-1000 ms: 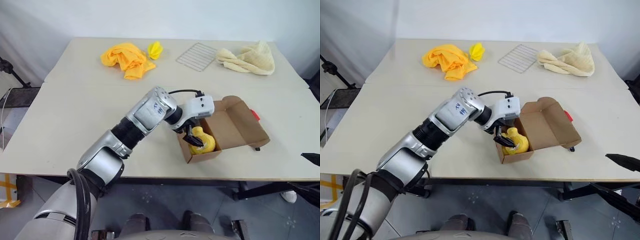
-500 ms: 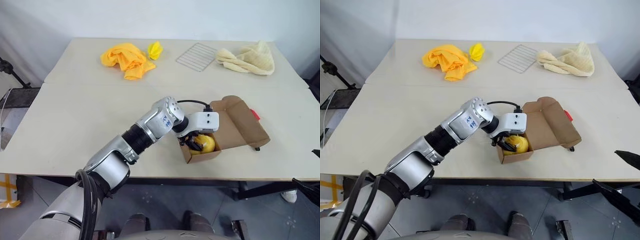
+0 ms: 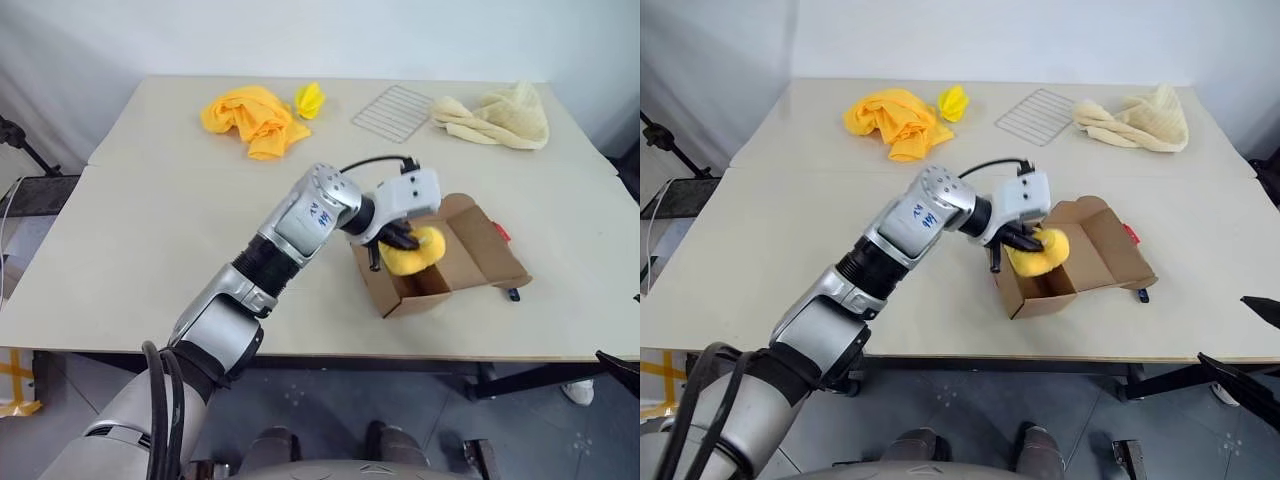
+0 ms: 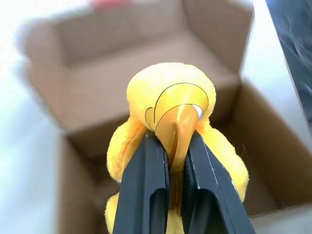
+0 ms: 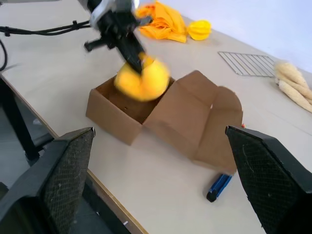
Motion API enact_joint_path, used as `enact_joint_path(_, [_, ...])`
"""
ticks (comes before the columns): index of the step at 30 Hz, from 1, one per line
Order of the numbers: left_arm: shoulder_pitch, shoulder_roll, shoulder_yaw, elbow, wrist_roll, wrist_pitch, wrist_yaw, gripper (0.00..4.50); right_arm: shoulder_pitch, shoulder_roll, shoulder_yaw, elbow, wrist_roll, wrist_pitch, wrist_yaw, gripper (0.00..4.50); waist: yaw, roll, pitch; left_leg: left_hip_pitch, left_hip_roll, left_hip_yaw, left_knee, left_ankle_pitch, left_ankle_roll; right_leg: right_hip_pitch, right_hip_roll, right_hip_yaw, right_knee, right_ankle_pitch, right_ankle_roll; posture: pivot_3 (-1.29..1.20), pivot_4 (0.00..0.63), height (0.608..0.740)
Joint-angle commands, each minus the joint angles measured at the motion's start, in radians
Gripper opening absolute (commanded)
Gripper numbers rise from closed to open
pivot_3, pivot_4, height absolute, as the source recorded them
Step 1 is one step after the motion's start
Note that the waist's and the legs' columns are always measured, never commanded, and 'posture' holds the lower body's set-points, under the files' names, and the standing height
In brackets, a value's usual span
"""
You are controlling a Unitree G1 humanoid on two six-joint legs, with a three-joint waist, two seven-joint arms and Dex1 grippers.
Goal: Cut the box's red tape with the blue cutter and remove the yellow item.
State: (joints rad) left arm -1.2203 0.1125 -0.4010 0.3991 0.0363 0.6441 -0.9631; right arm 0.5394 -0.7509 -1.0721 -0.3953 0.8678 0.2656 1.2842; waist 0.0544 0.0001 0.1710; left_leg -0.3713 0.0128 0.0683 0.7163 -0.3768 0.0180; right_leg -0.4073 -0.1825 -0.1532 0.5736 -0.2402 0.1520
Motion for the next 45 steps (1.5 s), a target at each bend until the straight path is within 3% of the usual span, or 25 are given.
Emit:
enact_joint_path(1, [0.022, -0.019, 0.081, -0.079, -0.037, 0.001, 0.077, 0.0, -0.034, -0.061, -0.01, 0.058, 0.023, 0.008, 0.03, 4.5, 0.0, 0.0, 0.0, 0.0, 0.0, 0.0, 0.0, 0.0, 0.0, 0.0, 0.0, 0.0, 0.0, 0.0, 0.0, 0.0, 0.15, 0.74])
enact_joint_path(6, [0.001, -0.031, 0.277, -0.052, -0.049, 0.038, 0.348, 0.0, -0.177, -0.177, 0.048, 0.209, 0.037, 0.039, 0.073, 4.5, -0.003, 0.0, 0.0, 0.001, 0.0, 0.001, 0.001, 0.0, 0.0, 0.0, 0.0, 0.001, 0.001, 0.0, 0.0, 0.0, 0.15, 0.74])
enact_joint_path(11, [0.041, 0.018, 0.367, -0.089, 0.015, 0.169, 0.597, 0.0, -0.392, -0.315, 0.25, 0.443, -0.016, 0.047, 0.2, 4.5, -0.01, 0.0, 0.0, 0.002, 0.0, 0.001, -0.001, 0.0, 0.0, 0.001, 0.0, 0.001, 0.001, 0.0, 0.0, 0.0, 0.15, 0.74])
enact_joint_path(17, [0.157, 0.096, 0.361, -0.267, 0.086, 0.462, 0.72, 0.0, -0.763, -0.409, 0.5, 0.747, -0.112, -0.026, 0.321, 4.5, -0.013, 0.001, 0.0, 0.001, 0.0, 0.001, 0.001, 0.0, 0.0, 0.001, 0.0, 0.0, 0.001, 0.001, 0.001, 0.0, 0.15, 0.74])
enact_joint_path(23, [0.223, 0.173, 0.349, -0.382, 0.108, 0.668, 0.765, 0.0, -0.925, -0.453, 0.683, 0.88, -0.081, -0.038, 0.33, 4.5, -0.006, 0.0, 0.001, 0.0, 0.0, 0.0, 0.001, 0.001, -0.001, 0.001, 0.0, -0.001, 0.001, 0.001, 0.001, 0.0, 0.15, 0.74])
enact_joint_path(29, [0.268, 0.278, 0.34, -0.478, 0.106, 0.82, 0.787, 1.87, -1.08, -0.46, 0.848, 1.016, -0.086, -0.111, 0.33, 4.5, -0.02, 0.0, 0.001, 0.001, 0.001, 0.0, 0.0, 0.001, -0.002, 0.001, 0.0, -0.001, 0.001, 0.001, 0.001, 0.0, 0.15, 0.74])
enact_joint_path(37, [0.255, 0.425, 0.357, -0.618, -0.022, 0.965, 0.669, 4.34, -1.106, -0.452, 0.903, 1.049, -0.074, -0.145, 0.33, 4.5, -0.029, 0.0, 0.001, 0.0, 0.001, 0.0, 0.0, 0.001, -0.003, 0.0, 0.0, -0.001, 0.001, 0.001, 0.001, 0.0, 0.15, 0.74])
enact_joint_path(40, [0.264, 0.468, 0.381, -0.7, -0.11, 0.886, 0.573, 4.46, -1.103, -0.452, 0.904, 1.048, -0.072, -0.146, 0.33, 4.5, -0.03, 0.0, 0.001, 0.0, 0.001, 0.0, 0.0, 0.001, -0.003, 0.0, 0.0, 0.0, 0.001, 0.001, 0.001, 0.0, 0.15, 0.74])
enact_joint_path(43, [0.319, 0.433, 0.472, -0.827, -0.268, 0.828, 0.433, 4.46, -1.111, -0.446, 0.891, 1.057, -0.076, -0.134, 0.33, 4.5, -0.028, 0.0, 0.001, 0.0, 0.001, 0.0, 0.001, 0.001, -0.003, 0.0, 0.0, 0.0, 0.001, 0.001, 0.001, 0.0, 0.15, 0.74])
enact_joint_path(45, [0.443, 0.403, 0.538, -0.921, -0.324, 0.614, 0.371, 4.46, -1.093, -0.45, 0.883, 1.05, -0.076, -0.133, 0.33, 4.5, -0.03, 0.001, 0.001, 0.0, 0.001, 0.0, 0.001, 0.0, -0.004, 0.0, 0.0, 0.0, 0.0, 0.001, 0.001, 0.0, 0.15, 0.74])
